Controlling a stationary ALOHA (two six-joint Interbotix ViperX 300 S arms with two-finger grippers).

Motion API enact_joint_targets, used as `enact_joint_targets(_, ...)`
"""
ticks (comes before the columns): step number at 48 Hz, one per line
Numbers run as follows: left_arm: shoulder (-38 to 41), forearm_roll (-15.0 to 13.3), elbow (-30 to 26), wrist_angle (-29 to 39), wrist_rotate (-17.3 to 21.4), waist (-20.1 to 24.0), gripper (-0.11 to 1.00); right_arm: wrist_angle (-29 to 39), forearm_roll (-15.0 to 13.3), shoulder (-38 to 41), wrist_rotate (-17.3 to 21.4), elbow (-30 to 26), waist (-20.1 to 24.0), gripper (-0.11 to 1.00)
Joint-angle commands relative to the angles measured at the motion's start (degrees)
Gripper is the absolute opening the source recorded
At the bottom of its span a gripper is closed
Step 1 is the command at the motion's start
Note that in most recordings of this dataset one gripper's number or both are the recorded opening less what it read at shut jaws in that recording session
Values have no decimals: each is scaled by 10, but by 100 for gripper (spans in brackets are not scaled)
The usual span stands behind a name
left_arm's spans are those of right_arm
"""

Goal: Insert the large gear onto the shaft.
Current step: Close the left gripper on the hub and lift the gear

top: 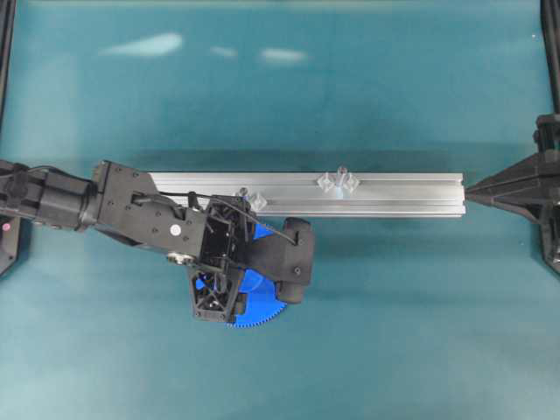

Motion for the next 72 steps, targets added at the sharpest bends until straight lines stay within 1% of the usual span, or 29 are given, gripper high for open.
enact_joint_targets(1,-7,1,-13,-2,-1,2,94,-4,1,4,6,-7,-1,1)
enact_joint_targets(15,-2,1,-11,-15,-2,6,94,-3,0,4,6,-6,-2,1)
enact_joint_targets(37,11,1,-10,-16,-4,11,94,-3,0,4,8,-2,-2,1)
enact_joint_targets(50,12,1,-8,-16,-15,9,94,-3,0,4,25,0,-2,1)
enact_joint_targets(59,12,1,-4,-16,-24,9,94,-4,1,4,25,1,-1,1)
enact_joint_targets(72,14,2,-2,-16,-25,9,94,-4,0,4,25,1,-1,1)
